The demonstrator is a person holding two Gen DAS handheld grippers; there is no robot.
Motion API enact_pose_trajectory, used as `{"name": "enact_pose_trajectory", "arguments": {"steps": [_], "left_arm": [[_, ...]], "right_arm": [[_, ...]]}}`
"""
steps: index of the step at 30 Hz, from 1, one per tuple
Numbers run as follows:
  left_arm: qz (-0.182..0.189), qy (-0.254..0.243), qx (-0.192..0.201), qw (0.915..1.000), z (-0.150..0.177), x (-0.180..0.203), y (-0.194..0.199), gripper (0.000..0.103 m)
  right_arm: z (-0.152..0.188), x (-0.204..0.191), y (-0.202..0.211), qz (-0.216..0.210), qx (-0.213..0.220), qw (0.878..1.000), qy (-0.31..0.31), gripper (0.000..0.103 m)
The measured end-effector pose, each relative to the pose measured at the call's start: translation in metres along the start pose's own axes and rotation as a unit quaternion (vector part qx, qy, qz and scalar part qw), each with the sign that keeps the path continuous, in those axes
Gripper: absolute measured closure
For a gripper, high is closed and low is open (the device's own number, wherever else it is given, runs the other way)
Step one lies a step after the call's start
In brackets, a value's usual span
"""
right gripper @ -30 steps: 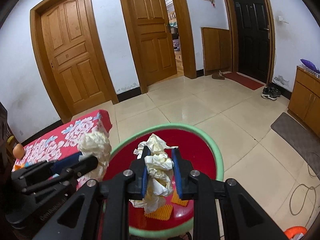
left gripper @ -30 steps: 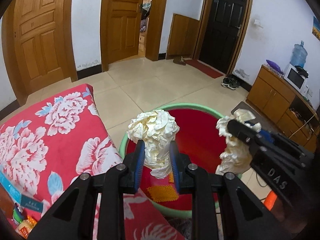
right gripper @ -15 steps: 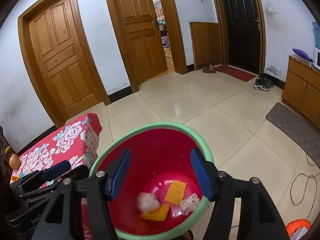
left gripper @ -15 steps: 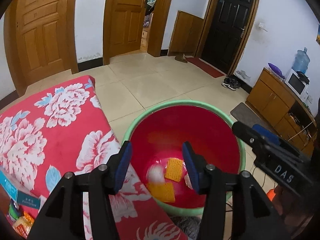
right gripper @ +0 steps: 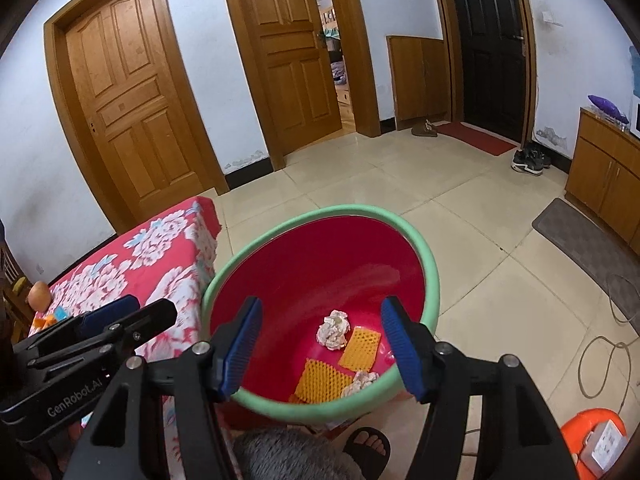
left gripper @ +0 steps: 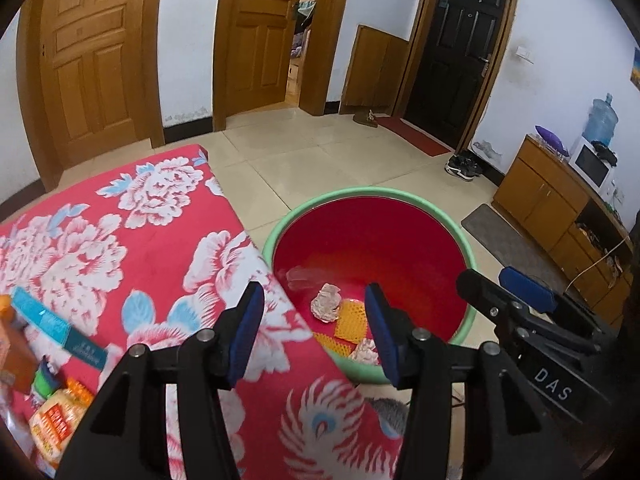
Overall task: Collect trash
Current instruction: 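Move both open tools back toward the remaining items on the table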
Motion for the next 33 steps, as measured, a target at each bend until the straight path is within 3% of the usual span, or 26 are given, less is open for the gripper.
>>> {"name": "enact_pose_trajectory", "arguments": {"steps": [16, 33], "left_arm": [[-0.017, -0.018, 0.028, 0.9993, 0.034, 0.009, 0.07, 0.051], [-0.047, -0.014, 0.033, 0.9983, 0.067, -0.002, 0.105, 0.052]], "right_arm": [[0.033, -0.022, 0.061, -0.016, 0.015, 0.999, 0.028, 0.032], [0.063, -0.043, 0.08, -0.041, 0.011, 0.997, 0.061, 0.031]]}}
Point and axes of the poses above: each gripper's, at about its wrist camera, not at the fingertips, and y roughly against the way its jaws point, x to its right, z to its underside, the point moved 2 cm from there along -y, roughly the way its jaws point, and after that the axes turned 14 degrees about z, right-handed, at the moved point
